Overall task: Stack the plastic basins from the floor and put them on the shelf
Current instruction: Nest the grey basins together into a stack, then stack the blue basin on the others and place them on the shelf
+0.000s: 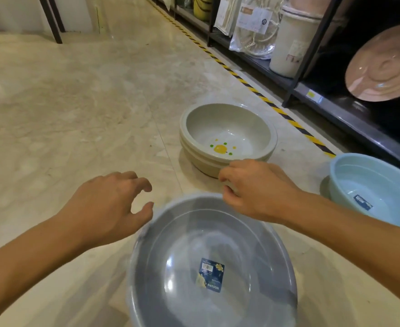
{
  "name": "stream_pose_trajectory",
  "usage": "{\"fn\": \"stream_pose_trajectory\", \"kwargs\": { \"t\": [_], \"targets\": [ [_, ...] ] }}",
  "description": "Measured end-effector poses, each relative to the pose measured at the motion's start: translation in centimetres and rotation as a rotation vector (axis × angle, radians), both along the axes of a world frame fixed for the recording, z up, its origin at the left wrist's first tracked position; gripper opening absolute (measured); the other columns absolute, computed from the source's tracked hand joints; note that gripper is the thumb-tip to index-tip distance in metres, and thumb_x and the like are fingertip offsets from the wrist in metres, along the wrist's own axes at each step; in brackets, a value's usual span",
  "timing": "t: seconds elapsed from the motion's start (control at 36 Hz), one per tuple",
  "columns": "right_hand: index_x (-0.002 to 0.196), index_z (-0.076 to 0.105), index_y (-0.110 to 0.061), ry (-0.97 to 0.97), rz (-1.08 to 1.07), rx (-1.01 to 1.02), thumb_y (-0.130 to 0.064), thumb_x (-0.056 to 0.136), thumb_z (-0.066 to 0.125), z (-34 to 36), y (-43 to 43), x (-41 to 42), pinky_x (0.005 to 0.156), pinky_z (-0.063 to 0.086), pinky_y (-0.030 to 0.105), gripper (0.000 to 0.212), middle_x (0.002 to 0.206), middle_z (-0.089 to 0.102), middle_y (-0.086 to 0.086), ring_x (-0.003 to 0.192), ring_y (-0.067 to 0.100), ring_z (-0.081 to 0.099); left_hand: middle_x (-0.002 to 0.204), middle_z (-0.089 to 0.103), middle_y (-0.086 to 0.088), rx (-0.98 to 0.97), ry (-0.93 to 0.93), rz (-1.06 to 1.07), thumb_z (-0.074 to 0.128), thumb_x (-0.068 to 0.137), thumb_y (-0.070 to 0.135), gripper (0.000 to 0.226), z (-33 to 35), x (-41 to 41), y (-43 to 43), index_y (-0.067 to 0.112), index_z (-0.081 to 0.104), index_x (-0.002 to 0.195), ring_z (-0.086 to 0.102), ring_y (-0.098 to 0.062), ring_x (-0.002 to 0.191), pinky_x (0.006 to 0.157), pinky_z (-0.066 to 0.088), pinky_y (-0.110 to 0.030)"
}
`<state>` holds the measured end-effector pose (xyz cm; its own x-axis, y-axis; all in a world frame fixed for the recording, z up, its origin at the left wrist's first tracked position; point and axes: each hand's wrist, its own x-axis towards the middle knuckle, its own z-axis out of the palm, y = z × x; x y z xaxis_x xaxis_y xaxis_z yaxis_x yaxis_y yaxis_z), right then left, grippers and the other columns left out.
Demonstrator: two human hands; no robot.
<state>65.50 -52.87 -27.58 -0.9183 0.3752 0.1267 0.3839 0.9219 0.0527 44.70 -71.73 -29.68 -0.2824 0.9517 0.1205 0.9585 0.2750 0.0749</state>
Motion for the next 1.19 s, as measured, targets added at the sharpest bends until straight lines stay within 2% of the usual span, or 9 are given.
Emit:
{"fn": "stream_pose_trajectory", "kwargs": {
  "t": [0.17, 0.28, 0.5, 0.58, 0.67, 0.83, 0.97, 1.03, 1.19],
  "targets": [
    [0.096, 0.062, -0.021, -0.070, -0.043, -0.036, -0.035, 0.092, 0.044, 3.9, -0.5, -1.6, 0.057, 0.031, 0.031, 0.023, 0.088, 0.053, -0.006, 0.083, 0.020, 0.054, 0.111, 0.069, 0.016, 0.007, -0.027, -0.007, 0.021, 0.076, 0.070, 0.071, 3.1, -2.4, 0.5, 0.038, 0.066, 0.121, 0.067, -0.013, 0.086, 0.069, 0.051, -0.031],
    [0.091, 0.059, -0.020, -0.159, -0.076, -0.051, -0.032, 0.090, 0.046, 6.7, -1.0, -1.4, 0.059, 0.037, 0.033, 0.018, 0.085, 0.050, -0.005, 0.079, 0.023, 0.051, 0.111, 0.068, 0.018, -0.004, -0.033, -0.037, 0.044, 0.087, 0.064, 0.047, 6.0, -2.2, 1.3, 0.040, 0.065, 0.121, 0.051, -0.007, 0.066, 0.063, 0.043, -0.027],
    [0.105, 0.061, -0.018, -0.134, -0.102, -0.072, -0.031, 0.091, 0.046, 6.5, 1.9, 1.7, 0.075, 0.053, 0.041, 0.025, 0.098, 0.060, 0.000, 0.094, 0.027, 0.059, 0.079, 0.067, 0.022, 0.024, 0.014, -0.046, 0.040, 0.076, 0.063, 0.046, 6.4, 0.2, 5.5, 0.038, 0.074, 0.093, 0.047, -0.004, 0.049, 0.045, 0.028, -0.017],
    [0.106, 0.061, -0.018, -0.106, -0.109, -0.074, -0.032, 0.091, 0.046, 5.3, 3.9, 4.3, 0.076, 0.053, 0.042, 0.026, 0.099, 0.061, 0.000, 0.094, 0.026, 0.059, 0.080, 0.066, 0.021, 0.019, 0.002, -0.030, 0.039, 0.076, 0.064, 0.047, 5.3, 2.5, 7.7, 0.039, 0.073, 0.096, 0.066, -0.010, 0.063, 0.047, 0.036, -0.020],
    [0.106, 0.060, -0.018, -0.117, -0.118, -0.098, -0.033, 0.091, 0.045, 4.2, 6.2, 7.2, 0.077, 0.052, 0.041, 0.025, 0.101, 0.062, -0.001, 0.095, 0.027, 0.058, 0.083, 0.065, 0.022, 0.017, 0.006, -0.036, 0.036, 0.075, 0.065, 0.049, 4.7, 5.6, 9.6, 0.041, 0.071, 0.100, 0.071, -0.012, 0.076, 0.050, 0.043, -0.024],
    [0.111, 0.058, -0.021, -0.083, -0.169, -0.088, -0.036, 0.093, 0.043, 3.6, 11.5, 14.5, 0.074, 0.045, 0.036, 0.027, 0.104, 0.060, -0.003, 0.101, 0.023, 0.057, 0.084, 0.062, 0.023, -0.055, -0.023, -0.087, 0.035, 0.074, 0.063, 0.049, 6.4, 12.5, 15.1, 0.041, 0.071, 0.099, 0.065, -0.009, 0.067, 0.049, 0.038, -0.023],
    [0.115, 0.057, -0.022, -0.089, -0.289, -0.095, -0.037, 0.095, 0.041, 3.5, 16.7, 22.2, 0.077, 0.051, 0.042, 0.030, 0.105, 0.059, -0.002, 0.101, 0.025, 0.057, 0.101, 0.062, 0.018, -0.129, -0.017, -0.158, 0.025, 0.071, 0.067, 0.060, 7.2, 19.3, 22.8, 0.043, 0.063, 0.111, 0.067, -0.010, 0.094, 0.073, 0.054, -0.031],
    [0.117, 0.057, -0.023, -0.087, -0.334, -0.114, -0.037, 0.096, 0.040, 3.4, 18.6, 25.2, 0.079, 0.052, 0.044, 0.030, 0.106, 0.061, -0.002, 0.101, 0.025, 0.058, 0.098, 0.063, 0.014, -0.123, -0.008, -0.185, 0.020, 0.069, 0.070, 0.066, 6.8, 21.8, 25.9, 0.039, 0.063, 0.107, 0.066, -0.014, 0.095, 0.076, 0.055, -0.034],
    [0.121, 0.057, -0.028, -0.081, -0.466, -0.170, -0.039, 0.095, 0.042, 1.7, 24.3, 33.2, 0.080, 0.051, 0.040, 0.032, 0.110, 0.061, -0.006, 0.102, 0.024, 0.059, 0.086, 0.053, 0.013, -0.121, -0.057, -0.209, 0.042, 0.088, 0.057, 0.035, 5.1, 29.3, 33.8, 0.035, 0.061, 0.109, 0.046, -0.014, 0.081, 0.071, 0.039, -0.029]
  ]
}}
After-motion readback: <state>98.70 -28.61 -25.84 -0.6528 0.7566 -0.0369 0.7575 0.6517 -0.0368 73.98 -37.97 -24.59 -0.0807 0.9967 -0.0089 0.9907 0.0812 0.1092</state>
